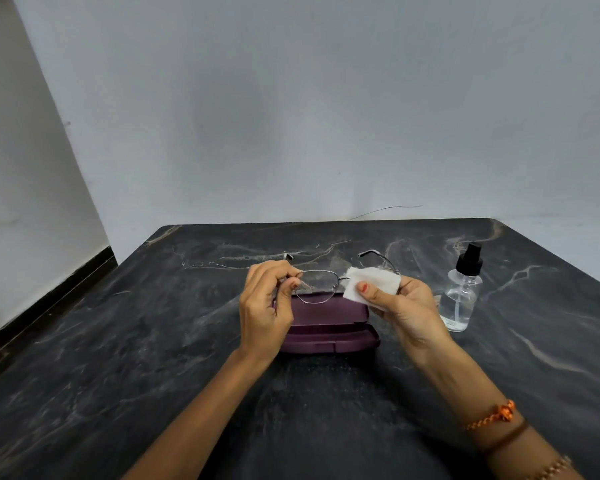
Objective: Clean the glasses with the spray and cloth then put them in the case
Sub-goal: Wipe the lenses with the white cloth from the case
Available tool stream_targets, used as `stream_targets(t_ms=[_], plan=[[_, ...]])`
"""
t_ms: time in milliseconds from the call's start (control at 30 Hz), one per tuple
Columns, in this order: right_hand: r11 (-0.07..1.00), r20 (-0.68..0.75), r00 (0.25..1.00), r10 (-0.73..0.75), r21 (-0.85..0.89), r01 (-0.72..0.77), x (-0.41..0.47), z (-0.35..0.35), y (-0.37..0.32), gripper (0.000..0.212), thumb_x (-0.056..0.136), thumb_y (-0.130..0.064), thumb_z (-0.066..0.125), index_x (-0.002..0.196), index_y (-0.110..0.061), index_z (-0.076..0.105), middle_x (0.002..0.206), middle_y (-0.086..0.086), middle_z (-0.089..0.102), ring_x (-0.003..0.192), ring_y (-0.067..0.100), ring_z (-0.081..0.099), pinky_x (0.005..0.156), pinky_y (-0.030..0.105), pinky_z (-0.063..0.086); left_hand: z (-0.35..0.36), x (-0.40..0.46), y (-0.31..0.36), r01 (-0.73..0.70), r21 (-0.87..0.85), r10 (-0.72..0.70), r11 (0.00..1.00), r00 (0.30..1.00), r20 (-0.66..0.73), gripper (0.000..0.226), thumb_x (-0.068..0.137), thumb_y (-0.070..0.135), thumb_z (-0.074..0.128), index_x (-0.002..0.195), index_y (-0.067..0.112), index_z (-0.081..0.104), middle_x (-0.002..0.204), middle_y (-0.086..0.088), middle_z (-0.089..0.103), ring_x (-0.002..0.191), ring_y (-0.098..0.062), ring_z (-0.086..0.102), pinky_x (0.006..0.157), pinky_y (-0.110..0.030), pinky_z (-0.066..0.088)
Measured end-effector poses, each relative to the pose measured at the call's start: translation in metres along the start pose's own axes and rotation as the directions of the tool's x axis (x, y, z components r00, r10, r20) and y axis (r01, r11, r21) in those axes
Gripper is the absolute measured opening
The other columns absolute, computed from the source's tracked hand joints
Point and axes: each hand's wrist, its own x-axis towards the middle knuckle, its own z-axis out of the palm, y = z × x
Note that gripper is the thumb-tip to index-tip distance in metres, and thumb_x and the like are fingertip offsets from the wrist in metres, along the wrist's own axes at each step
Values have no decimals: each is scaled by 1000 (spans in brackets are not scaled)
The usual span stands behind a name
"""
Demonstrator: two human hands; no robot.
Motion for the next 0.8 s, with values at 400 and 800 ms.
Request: stream_targets(t_ms=[400,800], plan=[[990,-69,994,-83,-115,75,-6,7,-7,15,75,3,66,81,-11,67,58,-10,71,56,0,66,49,10,48,-1,1,-4,60,-46,-60,997,998,-6,19,83,13,51,81,-1,64,81,0,58,82,-7,50,74,-14,43],[884,-286,943,170,468,-18,1,9,5,7,86,-21,58,90,-16,59,91,1,63,78,13,59,64,23,44,4,-3,0,62,-87,-53,994,993,104,19,81,14,53,78,-1,65,79,0,58,81,-8,50,73,-12,42]])
